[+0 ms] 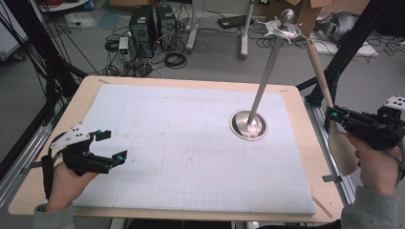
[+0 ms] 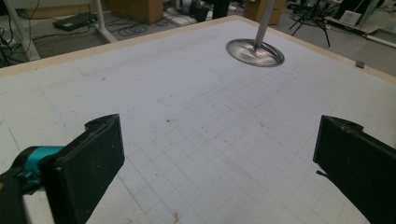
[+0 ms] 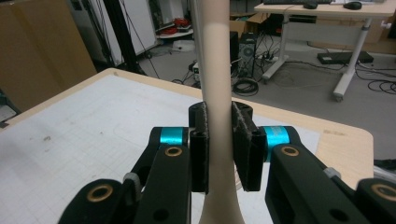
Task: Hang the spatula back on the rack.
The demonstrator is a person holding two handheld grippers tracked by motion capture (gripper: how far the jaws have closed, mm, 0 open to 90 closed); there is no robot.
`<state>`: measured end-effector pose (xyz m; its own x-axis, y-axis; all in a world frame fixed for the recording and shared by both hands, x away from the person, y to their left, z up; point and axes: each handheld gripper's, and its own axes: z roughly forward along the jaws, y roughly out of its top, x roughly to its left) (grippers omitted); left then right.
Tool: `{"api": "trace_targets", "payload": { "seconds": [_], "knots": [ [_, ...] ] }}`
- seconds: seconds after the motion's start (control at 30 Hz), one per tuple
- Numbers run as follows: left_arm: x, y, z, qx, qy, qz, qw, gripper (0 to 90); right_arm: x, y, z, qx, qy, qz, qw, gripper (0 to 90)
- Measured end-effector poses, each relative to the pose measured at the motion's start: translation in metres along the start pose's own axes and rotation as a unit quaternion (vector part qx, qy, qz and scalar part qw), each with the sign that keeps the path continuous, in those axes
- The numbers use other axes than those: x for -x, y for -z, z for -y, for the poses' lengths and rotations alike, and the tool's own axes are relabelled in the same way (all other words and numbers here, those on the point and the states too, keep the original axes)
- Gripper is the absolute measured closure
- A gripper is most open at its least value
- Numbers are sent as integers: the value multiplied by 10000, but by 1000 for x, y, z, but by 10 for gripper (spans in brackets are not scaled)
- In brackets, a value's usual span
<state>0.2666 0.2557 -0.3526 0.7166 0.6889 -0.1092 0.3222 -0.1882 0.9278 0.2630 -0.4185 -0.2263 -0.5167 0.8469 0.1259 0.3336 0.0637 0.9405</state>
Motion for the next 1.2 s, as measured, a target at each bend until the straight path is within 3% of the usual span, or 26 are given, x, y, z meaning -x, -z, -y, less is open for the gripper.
{"api": "trace_targets", "payload": {
  "seconds": [0.53, 0.97, 1.2],
  "knots": [
    [0, -3, 2, -94, 17, -20, 10000, 23, 6, -1, -2, 98, -120, 21, 9999, 780],
    [0, -2, 2, -74, 22, -29, 10000, 23, 11, -7, 0, 108, -338, -218, 9991, 780],
    [0, -1, 2, -64, 44, -53, 10000, 23, 13, -11, 2, 94, -336, -318, 9989, 781]
  ]
}}
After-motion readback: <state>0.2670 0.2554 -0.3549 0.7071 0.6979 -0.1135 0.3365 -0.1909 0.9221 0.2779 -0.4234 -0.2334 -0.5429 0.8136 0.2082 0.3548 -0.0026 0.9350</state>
